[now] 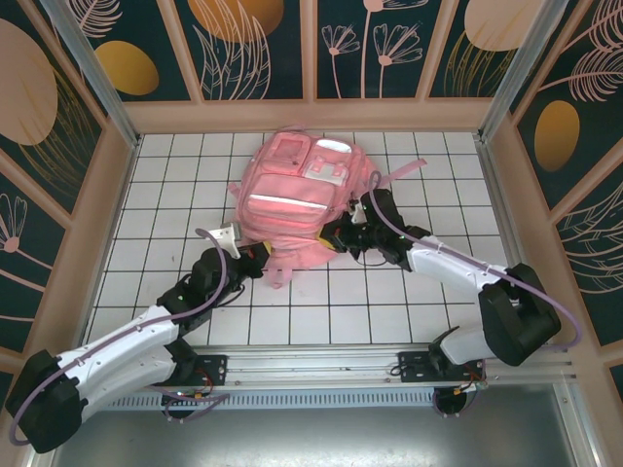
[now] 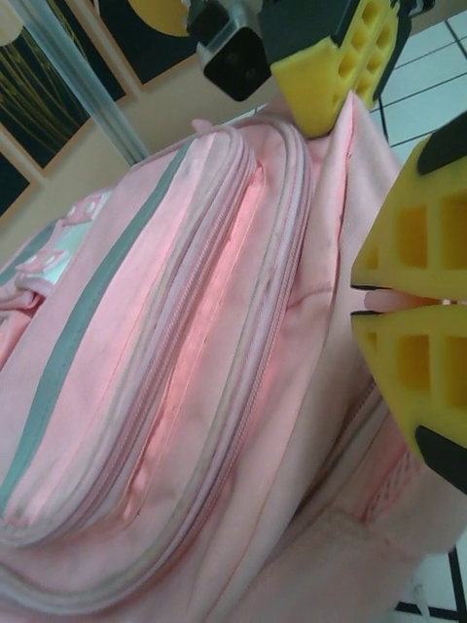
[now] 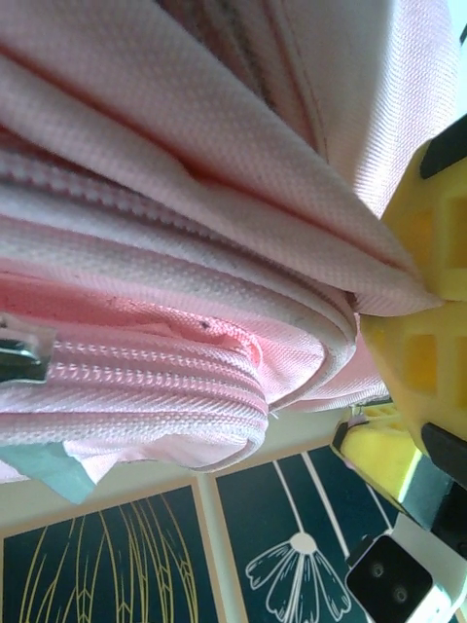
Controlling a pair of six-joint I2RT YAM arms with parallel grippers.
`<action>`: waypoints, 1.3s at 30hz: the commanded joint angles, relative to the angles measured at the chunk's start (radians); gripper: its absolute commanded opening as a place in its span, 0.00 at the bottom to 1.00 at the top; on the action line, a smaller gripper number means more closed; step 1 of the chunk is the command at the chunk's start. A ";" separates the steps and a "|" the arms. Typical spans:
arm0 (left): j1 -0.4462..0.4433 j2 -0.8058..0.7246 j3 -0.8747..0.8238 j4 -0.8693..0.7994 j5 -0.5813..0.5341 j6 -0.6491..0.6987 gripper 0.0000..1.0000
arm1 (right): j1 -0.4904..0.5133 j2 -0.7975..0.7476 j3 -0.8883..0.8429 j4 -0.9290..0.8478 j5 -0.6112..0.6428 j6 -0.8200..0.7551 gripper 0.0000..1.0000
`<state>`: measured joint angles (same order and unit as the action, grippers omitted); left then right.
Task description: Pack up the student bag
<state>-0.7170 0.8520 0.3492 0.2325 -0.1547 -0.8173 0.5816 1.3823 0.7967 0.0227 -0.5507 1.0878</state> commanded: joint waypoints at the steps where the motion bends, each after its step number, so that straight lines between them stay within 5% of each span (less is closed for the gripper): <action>1: 0.055 -0.001 -0.028 -0.040 -0.212 0.007 0.00 | -0.080 -0.059 0.020 -0.131 0.128 -0.075 0.00; 7: 0.054 -0.008 -0.141 0.095 -0.177 -0.032 0.00 | -0.089 -0.063 -0.032 -0.070 0.139 -0.009 0.00; 10: 0.055 -0.071 -0.299 0.305 -0.167 -0.080 0.00 | -0.098 -0.077 -0.092 0.050 0.115 0.072 0.00; 19: 0.055 -0.237 -0.475 0.510 -0.383 0.025 0.00 | -0.150 -0.063 -0.069 -0.030 0.102 -0.005 0.00; 29: 0.055 0.118 -0.447 0.735 -0.275 0.082 0.00 | -0.204 -0.005 -0.019 -0.139 0.059 -0.139 0.00; 39: 0.056 0.396 -0.211 0.636 -0.139 0.155 0.00 | -0.356 0.037 0.091 -0.365 0.214 -0.355 0.05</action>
<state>-0.6903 1.2102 0.0864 0.9043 -0.2604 -0.7204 0.3161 1.4113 0.8368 -0.2543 -0.5606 0.8272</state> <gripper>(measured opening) 0.058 0.065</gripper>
